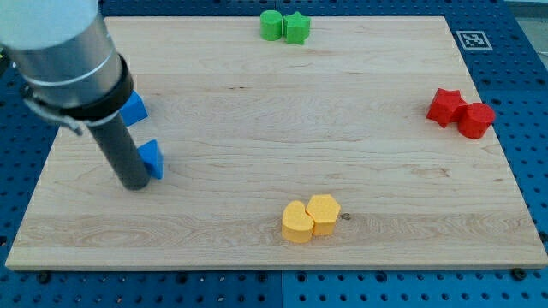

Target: Move blue triangle closer to the blue cube

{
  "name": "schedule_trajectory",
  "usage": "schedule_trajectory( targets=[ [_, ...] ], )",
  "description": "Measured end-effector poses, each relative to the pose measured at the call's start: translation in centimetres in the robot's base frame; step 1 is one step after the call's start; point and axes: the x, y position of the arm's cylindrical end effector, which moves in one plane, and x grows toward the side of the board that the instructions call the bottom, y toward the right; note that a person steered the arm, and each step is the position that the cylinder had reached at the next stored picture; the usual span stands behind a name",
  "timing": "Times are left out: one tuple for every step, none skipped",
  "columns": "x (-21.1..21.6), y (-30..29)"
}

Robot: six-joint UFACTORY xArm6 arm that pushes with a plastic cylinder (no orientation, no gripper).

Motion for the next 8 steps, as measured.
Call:
schedule_trajectory(
  targets=[
    [-3.2, 0.0],
    [-5.1, 0.2],
    [-0.6, 3.7],
    [-1.1, 9.6],
    [-3.3, 9.4],
    [-3.5, 6.5],
    [-5.0, 5.6],
    [-6.9, 4.8]
  ],
)
